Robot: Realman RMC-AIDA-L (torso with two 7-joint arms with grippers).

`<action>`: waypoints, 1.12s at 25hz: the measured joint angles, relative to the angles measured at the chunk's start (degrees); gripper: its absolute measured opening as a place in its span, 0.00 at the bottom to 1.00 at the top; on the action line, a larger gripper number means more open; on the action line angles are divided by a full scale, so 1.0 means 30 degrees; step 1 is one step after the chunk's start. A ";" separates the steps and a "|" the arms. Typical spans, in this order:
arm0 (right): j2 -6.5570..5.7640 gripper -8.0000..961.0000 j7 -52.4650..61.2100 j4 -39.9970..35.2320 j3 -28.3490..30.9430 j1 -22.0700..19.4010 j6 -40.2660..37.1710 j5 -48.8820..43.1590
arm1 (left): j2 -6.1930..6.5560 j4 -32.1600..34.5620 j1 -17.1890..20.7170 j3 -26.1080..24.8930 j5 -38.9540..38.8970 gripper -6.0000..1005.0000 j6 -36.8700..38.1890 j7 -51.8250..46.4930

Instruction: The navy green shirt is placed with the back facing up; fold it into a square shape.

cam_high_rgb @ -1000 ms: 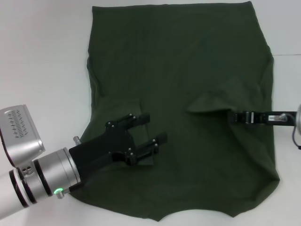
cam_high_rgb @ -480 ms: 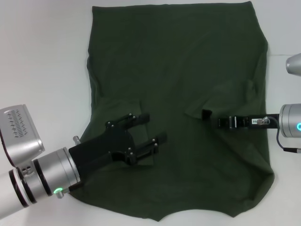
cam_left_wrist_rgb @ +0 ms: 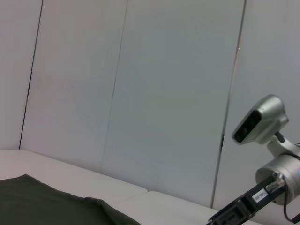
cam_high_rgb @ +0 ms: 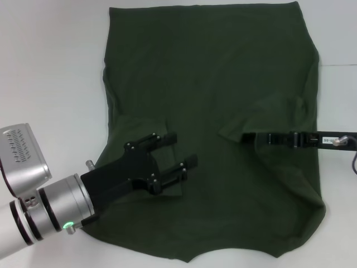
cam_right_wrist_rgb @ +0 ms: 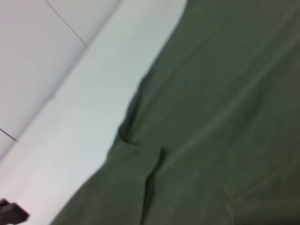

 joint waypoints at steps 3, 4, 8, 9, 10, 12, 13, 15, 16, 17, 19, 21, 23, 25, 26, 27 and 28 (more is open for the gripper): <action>-0.0136 0.45 -0.0927 -0.0088 0.0069 -0.0549 -0.0497 0.1111 | 0.0005 -0.0004 0.0008 -0.0047 -0.0048 0.69 0.0001 -0.0089; -0.0158 0.49 -0.1468 -0.0057 0.0113 -0.0749 -0.0640 0.1555 | 0.0012 -0.0018 0.0027 -0.0059 -0.0092 0.69 0.0009 -0.0134; -0.0082 0.66 -0.3471 0.0168 0.0224 -0.1472 -0.1002 0.3027 | 0.0102 0.0131 0.0374 -0.0086 -0.0284 0.69 0.0420 -0.0916; -0.0014 0.70 -0.3876 0.0172 0.0231 -0.1588 -0.1083 0.3210 | 0.0125 0.0280 0.0547 -0.0097 -0.0289 0.69 0.0677 -0.1158; 0.0054 0.73 -0.4177 0.0187 0.0271 -0.1683 -0.1118 0.3307 | 0.0137 0.0448 0.0762 -0.0111 -0.0290 0.69 0.0919 -0.1341; 0.0192 0.79 -0.4636 0.0304 0.0353 -0.1783 -0.1124 0.3372 | 0.0148 0.0971 0.1217 -0.0134 -0.0285 0.69 0.1286 -0.1712; 0.0279 0.82 -0.4843 0.0414 0.0398 -0.1797 -0.1069 0.3384 | 0.0148 0.1213 0.1420 -0.0145 -0.0263 0.69 0.1386 -0.1898; 0.0477 0.87 -0.5329 0.0668 0.0473 -0.1778 -0.0967 0.3388 | 0.0148 0.1614 0.1725 -0.0148 -0.0173 0.69 0.1464 -0.2215; 0.0586 0.90 -0.5617 0.0809 0.0536 -0.1742 -0.0934 0.3388 | 0.0149 0.2355 0.2330 -0.0162 0.0089 0.69 0.1497 -0.2752; 0.0695 0.93 -0.5938 0.0962 0.0583 -0.1664 -0.0910 0.3393 | 0.0148 0.2558 0.2500 -0.0172 0.0137 0.69 0.1490 -0.2818; 0.0843 0.94 -0.6382 0.1219 0.0666 -0.1529 -0.0785 0.3416 | 0.0148 0.3140 0.3083 -0.0230 0.0284 0.69 0.1373 -0.2901; 0.0874 0.96 -0.6517 0.1584 0.0714 -0.1368 -0.0603 0.3636 | 0.0148 0.3658 0.3564 -0.0532 0.0548 0.69 0.1197 -0.2921; 0.0875 0.96 -0.6532 0.1969 0.0756 -0.1226 -0.0376 0.4198 | 0.0148 0.3974 0.3807 -0.1130 0.1170 0.69 0.1075 -0.2922; 0.0867 0.96 -0.6530 0.2166 0.0763 -0.1147 -0.0227 0.4804 | 0.0148 0.4152 0.3900 -0.1593 0.1698 0.69 0.1045 -0.2920; 0.0867 0.96 -0.6515 0.2196 0.0744 -0.1112 -0.0216 0.4977 | 0.0152 0.4431 0.4034 -0.2302 0.2563 0.69 0.1030 -0.2918; 0.0868 0.96 -0.6476 0.2208 0.0712 -0.1052 -0.0213 0.5128 | 0.0170 0.4557 0.4129 -0.2641 0.2948 0.69 0.1028 -0.2916; 0.0868 0.96 -0.6441 0.2213 0.0697 -0.0991 -0.0212 0.5160 | 0.0211 0.4719 0.4267 -0.3078 0.3396 0.69 0.1025 -0.2912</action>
